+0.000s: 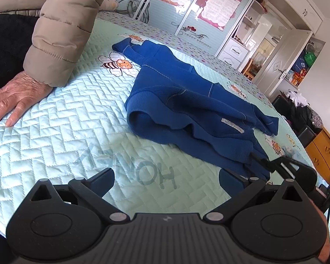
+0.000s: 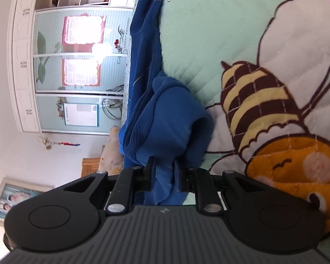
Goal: Fold clothes
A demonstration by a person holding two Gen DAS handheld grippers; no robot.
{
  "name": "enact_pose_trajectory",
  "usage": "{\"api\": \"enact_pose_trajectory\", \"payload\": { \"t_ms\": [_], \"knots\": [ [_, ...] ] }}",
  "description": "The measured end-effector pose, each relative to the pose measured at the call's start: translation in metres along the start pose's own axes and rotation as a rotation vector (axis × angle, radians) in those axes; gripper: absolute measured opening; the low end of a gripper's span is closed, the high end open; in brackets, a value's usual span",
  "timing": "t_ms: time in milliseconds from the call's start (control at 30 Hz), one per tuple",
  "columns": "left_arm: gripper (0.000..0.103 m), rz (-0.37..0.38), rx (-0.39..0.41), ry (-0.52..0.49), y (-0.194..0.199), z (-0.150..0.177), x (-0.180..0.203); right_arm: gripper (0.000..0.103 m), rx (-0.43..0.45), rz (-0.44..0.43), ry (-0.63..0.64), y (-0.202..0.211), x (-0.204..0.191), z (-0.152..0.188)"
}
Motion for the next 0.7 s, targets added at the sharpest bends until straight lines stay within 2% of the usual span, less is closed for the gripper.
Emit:
{"api": "enact_pose_trajectory", "payload": {
  "t_ms": [167,267,400,433,500,567,600,633,667,700],
  "knots": [
    [0.101,-0.007,0.0,-0.001,0.001,0.001,-0.001,0.034,-0.009,-0.049,0.058,-0.005,-0.015,-0.01],
    [0.101,-0.012,0.0,0.007,0.0,0.001,-0.002,0.034,-0.042,-0.078,0.098,-0.005,-0.021,-0.013],
    [0.101,-0.011,-0.009,0.0,-0.001,0.003,-0.001,0.03,-0.115,-0.04,0.159,-0.011,-0.017,-0.014],
    [0.101,-0.012,-0.01,-0.002,-0.001,0.003,-0.001,0.033,-0.096,-0.056,0.128,-0.006,-0.016,-0.013],
    [0.101,-0.015,-0.012,-0.005,0.0,0.004,-0.001,0.062,-0.075,-0.093,0.121,-0.001,-0.018,-0.012],
    [0.101,-0.018,-0.021,0.006,-0.001,0.005,-0.002,0.07,-0.078,-0.118,0.162,-0.002,-0.023,-0.011],
    [0.101,-0.017,-0.018,0.007,-0.001,0.005,-0.003,0.066,-0.087,-0.125,0.183,-0.003,-0.025,-0.012],
    [0.101,-0.016,-0.016,0.008,0.0,0.005,-0.003,0.057,-0.103,-0.124,0.191,-0.002,-0.025,-0.012],
    [0.101,-0.016,-0.014,0.007,0.0,0.005,-0.003,0.017,-0.119,-0.124,0.199,-0.001,-0.025,-0.013],
    [0.101,-0.016,-0.012,0.005,0.001,0.005,-0.003,0.006,-0.131,-0.122,0.211,0.001,-0.025,-0.013]
  ]
}}
Point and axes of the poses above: each gripper's, at about its wrist camera, not at the fingertips, and y roughly against the way its jaws point, x to its right, z to its underside, the point moved 1 cm from there along -y, roughly the way its jaws point, and after that the axes turned 5 degrees about y, right-handed, at the moved point
